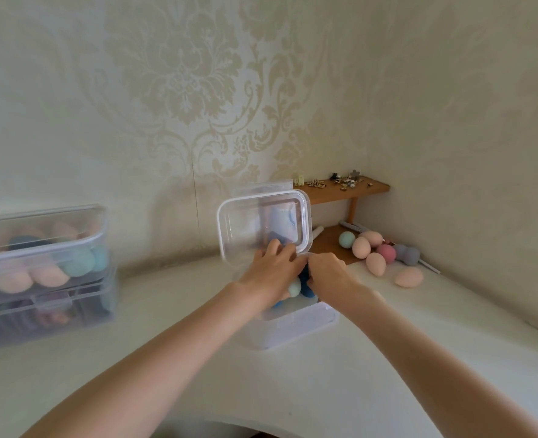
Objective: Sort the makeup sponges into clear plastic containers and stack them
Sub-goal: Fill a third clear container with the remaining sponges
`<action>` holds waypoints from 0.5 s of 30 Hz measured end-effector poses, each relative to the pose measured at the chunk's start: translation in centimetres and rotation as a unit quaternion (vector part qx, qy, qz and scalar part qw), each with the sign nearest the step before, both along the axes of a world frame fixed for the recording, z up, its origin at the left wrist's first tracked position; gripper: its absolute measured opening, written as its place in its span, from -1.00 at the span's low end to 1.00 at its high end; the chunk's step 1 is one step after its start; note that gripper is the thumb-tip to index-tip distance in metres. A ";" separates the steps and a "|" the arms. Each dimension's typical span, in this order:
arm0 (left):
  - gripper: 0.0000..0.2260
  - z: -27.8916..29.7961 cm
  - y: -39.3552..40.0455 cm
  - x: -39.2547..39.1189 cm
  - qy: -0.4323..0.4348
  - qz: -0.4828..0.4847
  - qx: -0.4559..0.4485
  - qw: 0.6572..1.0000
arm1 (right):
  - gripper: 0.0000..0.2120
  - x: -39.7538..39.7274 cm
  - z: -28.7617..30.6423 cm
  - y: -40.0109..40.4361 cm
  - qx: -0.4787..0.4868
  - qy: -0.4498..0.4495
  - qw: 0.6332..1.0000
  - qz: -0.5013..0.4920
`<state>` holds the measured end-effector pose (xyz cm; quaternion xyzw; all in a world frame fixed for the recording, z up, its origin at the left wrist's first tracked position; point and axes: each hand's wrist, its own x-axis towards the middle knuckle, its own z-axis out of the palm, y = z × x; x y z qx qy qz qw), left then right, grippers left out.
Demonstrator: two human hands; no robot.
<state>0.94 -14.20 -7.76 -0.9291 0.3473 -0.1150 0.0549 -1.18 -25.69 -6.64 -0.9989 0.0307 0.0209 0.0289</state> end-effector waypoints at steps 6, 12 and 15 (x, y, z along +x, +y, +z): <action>-0.61 -0.2 0.6 0.8 0.030 -0.068 -0.036 0.997 | -0.78 -0.9 1.7 -2.0 0.094 0.022 0.995 0.027; -0.50 -0.4 0.1 1.1 0.024 -0.096 -0.003 0.995 | -0.79 2.6 2.1 -8.5 0.180 -0.136 0.960 -0.168; -0.51 -0.5 0.1 1.2 0.023 -0.101 -0.017 0.994 | -0.64 2.9 -1.4 -10.2 0.030 -0.041 0.981 -0.185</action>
